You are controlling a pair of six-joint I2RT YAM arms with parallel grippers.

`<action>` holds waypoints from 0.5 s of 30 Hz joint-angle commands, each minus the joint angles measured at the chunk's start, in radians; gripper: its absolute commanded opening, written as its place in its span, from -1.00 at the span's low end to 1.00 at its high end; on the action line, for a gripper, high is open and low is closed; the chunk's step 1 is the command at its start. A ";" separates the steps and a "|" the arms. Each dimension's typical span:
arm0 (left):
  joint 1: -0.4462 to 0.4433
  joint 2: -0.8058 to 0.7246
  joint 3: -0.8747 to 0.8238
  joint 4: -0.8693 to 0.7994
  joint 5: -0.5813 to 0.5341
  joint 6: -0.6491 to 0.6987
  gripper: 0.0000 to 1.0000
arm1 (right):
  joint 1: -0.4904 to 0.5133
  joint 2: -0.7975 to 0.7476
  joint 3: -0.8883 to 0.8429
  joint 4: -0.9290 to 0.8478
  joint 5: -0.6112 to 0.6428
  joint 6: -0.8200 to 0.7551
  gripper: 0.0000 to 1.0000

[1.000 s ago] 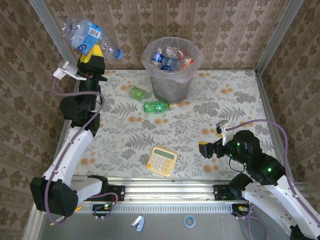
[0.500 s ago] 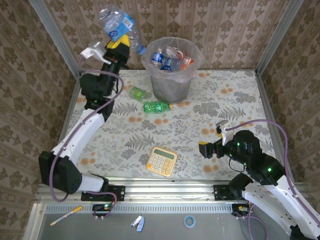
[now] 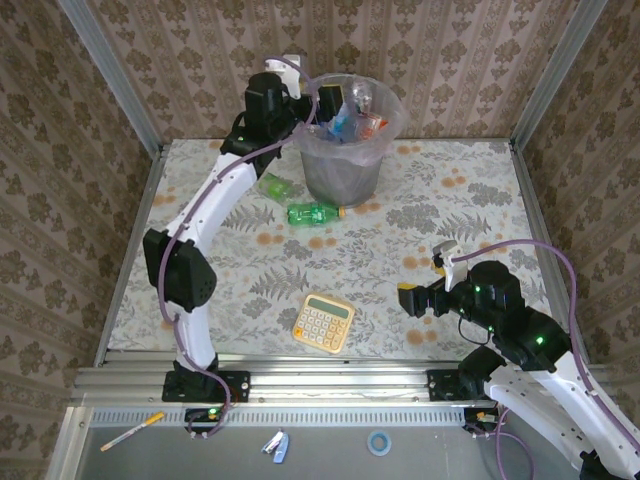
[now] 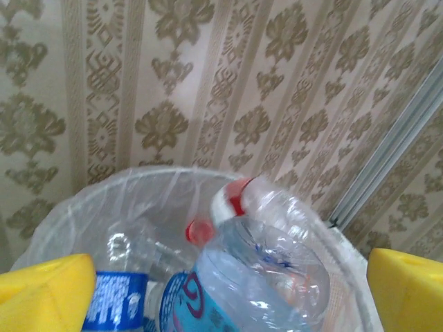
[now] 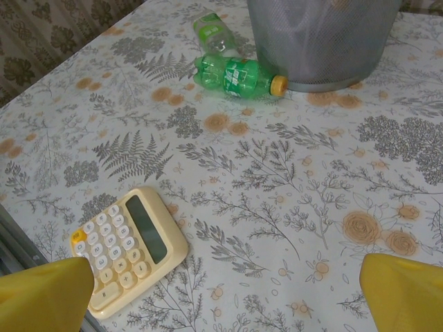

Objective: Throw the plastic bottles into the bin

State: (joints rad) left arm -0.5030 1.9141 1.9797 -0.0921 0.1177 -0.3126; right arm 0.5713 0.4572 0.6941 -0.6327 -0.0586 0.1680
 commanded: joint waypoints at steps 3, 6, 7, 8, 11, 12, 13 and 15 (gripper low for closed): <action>-0.002 -0.186 0.015 -0.060 -0.052 0.048 0.99 | -0.002 -0.008 -0.016 0.011 -0.001 0.010 1.00; 0.001 -0.247 -0.030 -0.042 -0.063 0.058 1.00 | -0.002 -0.005 -0.016 0.009 -0.001 0.010 1.00; 0.004 -0.266 -0.048 -0.034 -0.067 0.058 1.00 | -0.001 -0.005 -0.015 0.007 0.000 0.011 1.00; 0.006 -0.280 -0.058 -0.031 -0.070 0.058 1.00 | -0.001 -0.005 -0.015 0.005 0.001 0.011 1.00; 0.014 -0.321 -0.084 -0.024 -0.062 0.051 0.99 | -0.001 -0.005 -0.013 0.002 0.002 0.012 1.00; 0.015 -0.335 -0.094 -0.023 -0.059 0.052 1.00 | -0.002 -0.005 -0.013 0.002 0.003 0.013 1.00; 0.017 -0.346 -0.102 -0.021 -0.057 0.053 1.00 | -0.002 -0.005 -0.013 0.002 0.004 0.013 1.00; 0.017 -0.367 -0.114 -0.029 -0.053 0.057 1.00 | -0.002 -0.004 -0.012 0.003 0.004 0.015 1.00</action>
State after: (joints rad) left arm -0.4942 1.5463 1.9007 -0.1085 0.0700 -0.2817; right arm 0.5713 0.4580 0.6853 -0.6327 -0.0589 0.1688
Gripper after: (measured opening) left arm 0.997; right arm 0.999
